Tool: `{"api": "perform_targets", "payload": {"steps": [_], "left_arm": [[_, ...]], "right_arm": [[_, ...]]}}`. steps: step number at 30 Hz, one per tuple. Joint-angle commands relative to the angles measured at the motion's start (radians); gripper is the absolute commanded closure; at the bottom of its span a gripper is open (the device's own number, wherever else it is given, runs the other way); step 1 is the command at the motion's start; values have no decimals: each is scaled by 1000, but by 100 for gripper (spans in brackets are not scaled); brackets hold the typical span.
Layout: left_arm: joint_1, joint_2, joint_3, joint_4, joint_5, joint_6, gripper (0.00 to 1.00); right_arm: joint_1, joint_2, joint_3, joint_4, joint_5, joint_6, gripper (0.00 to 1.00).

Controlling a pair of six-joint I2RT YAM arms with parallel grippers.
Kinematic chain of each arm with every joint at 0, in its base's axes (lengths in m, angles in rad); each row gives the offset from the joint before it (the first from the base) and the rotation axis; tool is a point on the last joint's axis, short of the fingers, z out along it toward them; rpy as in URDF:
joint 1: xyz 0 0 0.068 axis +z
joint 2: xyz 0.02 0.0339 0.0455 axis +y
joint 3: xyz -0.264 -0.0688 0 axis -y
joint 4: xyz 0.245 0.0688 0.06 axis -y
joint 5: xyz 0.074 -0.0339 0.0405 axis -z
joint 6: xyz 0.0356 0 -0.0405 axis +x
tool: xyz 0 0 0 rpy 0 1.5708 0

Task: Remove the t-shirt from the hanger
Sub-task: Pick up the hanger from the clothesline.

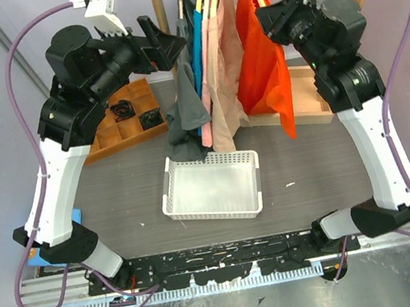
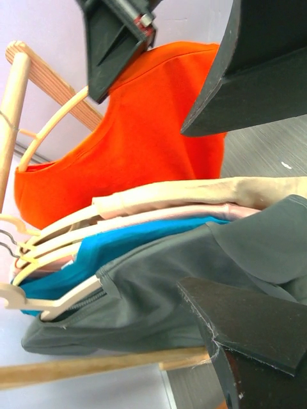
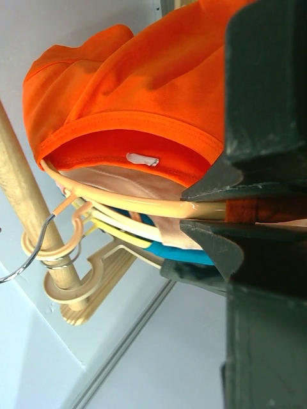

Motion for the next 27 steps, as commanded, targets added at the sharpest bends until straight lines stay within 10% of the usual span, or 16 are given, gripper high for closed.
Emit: {"api": "perform_targets", "payload": {"steps": [1,11,27], "left_arm": [[-4,45,43,95,65,-33,2],[-22,62,-129,389,202,-173,2],[-199,325,152,288,127,-217,2]], "right_arm": [[-2,-154,-57,88,-2,1,99],[-3,-402,-326,141,-108,47,100],[-3,-560,-434,126,-79,2,99]]}}
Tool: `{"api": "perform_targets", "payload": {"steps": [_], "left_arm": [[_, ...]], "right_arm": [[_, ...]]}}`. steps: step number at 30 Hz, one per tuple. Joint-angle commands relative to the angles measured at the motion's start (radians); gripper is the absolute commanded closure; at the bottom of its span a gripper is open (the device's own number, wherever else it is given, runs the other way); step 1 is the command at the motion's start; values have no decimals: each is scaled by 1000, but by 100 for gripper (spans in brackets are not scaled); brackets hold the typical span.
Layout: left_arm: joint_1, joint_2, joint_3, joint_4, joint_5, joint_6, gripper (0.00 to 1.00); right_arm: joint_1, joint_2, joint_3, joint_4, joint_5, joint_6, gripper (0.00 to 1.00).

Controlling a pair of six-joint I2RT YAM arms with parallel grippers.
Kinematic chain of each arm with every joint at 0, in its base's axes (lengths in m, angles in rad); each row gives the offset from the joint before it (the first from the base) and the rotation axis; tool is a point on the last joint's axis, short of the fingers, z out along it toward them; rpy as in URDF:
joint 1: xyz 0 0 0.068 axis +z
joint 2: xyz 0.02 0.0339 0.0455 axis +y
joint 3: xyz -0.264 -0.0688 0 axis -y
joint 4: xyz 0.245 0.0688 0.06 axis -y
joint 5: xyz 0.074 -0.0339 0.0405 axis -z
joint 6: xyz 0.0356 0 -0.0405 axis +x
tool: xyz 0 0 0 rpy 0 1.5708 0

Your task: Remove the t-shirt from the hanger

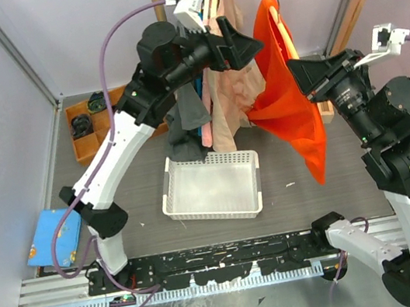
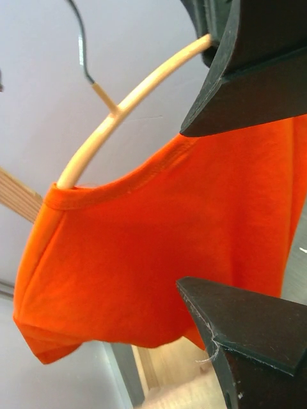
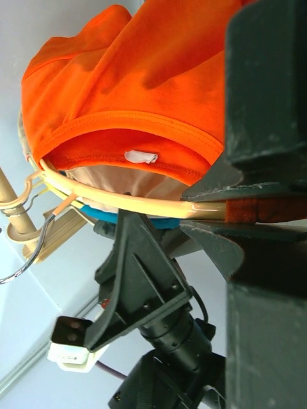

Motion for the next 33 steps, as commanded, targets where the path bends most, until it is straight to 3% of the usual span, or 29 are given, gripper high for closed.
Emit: {"api": "perform_targets", "payload": {"steps": [1,21,33], "left_arm": [[-22,71,142,-30,-35,-25,2],[-75,157,150,66,-68,-73,0],[-100,189,174,116,-99,-92,5]], "right_arm": [[-3,-43,-23,132,10,-20,99],[-3,-129,-90,119,29,-26,99],[-3,-144,-71,85,24,-29,100]]}}
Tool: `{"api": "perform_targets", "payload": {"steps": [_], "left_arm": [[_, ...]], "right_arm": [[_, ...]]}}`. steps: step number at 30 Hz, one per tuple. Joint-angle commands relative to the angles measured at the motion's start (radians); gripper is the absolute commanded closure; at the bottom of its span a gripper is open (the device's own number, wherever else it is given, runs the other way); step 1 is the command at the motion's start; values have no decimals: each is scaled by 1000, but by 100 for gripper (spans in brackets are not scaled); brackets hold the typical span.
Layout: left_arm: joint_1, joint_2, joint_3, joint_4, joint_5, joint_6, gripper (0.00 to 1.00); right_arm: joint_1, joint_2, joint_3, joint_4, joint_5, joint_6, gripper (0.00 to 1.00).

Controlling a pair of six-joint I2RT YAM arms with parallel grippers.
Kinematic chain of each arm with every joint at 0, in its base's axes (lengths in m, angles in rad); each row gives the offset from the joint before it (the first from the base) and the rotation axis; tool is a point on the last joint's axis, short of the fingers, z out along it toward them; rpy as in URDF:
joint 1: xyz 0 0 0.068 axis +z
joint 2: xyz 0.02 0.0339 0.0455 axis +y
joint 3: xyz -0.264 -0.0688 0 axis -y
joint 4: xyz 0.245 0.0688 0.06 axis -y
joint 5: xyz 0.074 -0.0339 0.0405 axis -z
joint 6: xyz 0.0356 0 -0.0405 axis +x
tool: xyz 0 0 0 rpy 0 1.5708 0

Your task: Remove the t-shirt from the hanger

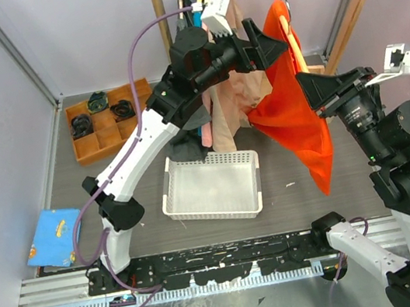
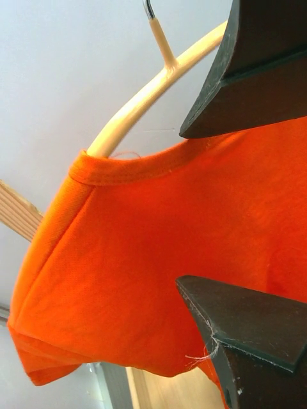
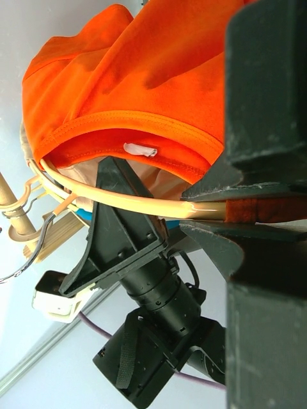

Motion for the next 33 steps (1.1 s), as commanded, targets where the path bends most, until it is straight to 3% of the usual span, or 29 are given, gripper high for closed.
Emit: {"api": "perform_targets", "payload": {"steps": [1,8,19,22,27,29,33], "left_arm": [[-11,17,47,78,-16,-16,6],[-18,28,56,102,-29,-17,7],[-19,64,79,99,-28,-30,25],[-20,63,80,99,-27,-30,39],[-19,53,79,114,-6,-27,85],[-19,47,79,128,24,-27,99],[-21,34,87,144,129,-29,100]], "right_arm": [[-3,-24,39,75,4,-18,100],[-2,-36,36,68,8,-19,99],[-2,-40,53,64,3,-17,99],[-2,-42,54,64,5,-17,99],[-2,-45,38,66,25,-14,99],[-2,-45,23,76,33,-11,100],[-2,-50,-21,126,57,2,99]]}}
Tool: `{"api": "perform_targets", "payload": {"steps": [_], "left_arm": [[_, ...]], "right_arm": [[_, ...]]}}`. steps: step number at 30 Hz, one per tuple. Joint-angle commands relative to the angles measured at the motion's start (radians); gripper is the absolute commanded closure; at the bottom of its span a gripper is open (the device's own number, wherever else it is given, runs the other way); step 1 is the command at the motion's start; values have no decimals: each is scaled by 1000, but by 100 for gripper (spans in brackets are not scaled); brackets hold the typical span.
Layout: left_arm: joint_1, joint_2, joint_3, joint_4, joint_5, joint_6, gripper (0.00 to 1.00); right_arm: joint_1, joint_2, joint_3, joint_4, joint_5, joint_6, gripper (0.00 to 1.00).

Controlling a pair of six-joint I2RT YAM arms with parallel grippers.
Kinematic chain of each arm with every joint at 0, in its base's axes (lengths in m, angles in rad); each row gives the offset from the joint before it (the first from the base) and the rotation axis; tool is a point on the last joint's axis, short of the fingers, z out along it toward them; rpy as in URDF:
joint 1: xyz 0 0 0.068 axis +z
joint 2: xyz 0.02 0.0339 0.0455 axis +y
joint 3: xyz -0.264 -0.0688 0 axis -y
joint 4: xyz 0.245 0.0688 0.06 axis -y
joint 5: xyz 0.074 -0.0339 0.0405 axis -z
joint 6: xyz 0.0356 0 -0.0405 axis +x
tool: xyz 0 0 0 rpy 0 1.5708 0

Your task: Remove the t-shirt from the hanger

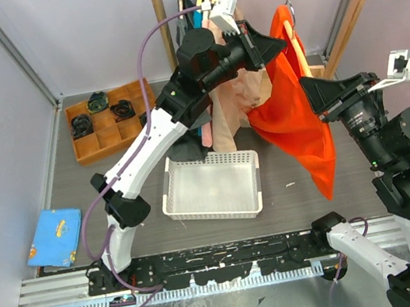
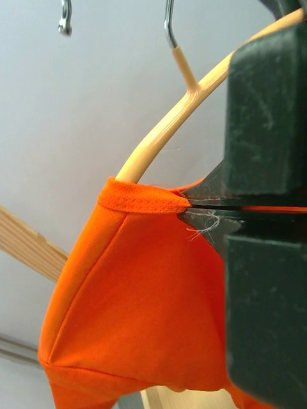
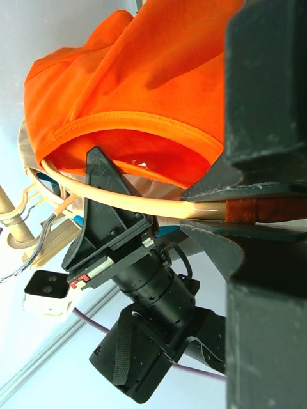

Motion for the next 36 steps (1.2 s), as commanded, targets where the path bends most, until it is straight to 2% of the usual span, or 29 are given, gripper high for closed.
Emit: {"api": "perform_targets", "payload": {"steps": [1,7,16,17,19,22,25,29,33,36], "left_arm": [[-4,-33,37,46,126,4,100],[-15,-121,-33,-10,208,51,100],[-16,-238,-153,-72,233,111,100],[-16,-248,-165,-81,232,116,90],[-15,-266,-183,-110,211,133,49],[-15,-294,-199,-140,157,172,23],[-12,-316,-212,-131,89,218,3],[-13,-331,-223,-71,65,293,2],[-13,-371,-360,92,71,359,2],[-13,-383,-411,145,49,389,2]], "right_arm": [[-3,-26,-29,180,36,1,99],[-3,-33,-102,275,63,0,100],[-2,-63,-203,389,60,-13,99],[-2,-64,-208,395,48,-15,99],[-3,-62,-215,398,25,-15,99],[-3,-65,-228,408,2,-6,99],[-3,-69,-247,431,-26,5,100],[-3,-57,-257,439,-87,47,99],[-3,-37,-256,439,-134,95,100],[-3,-33,-252,439,-138,113,99]]}}
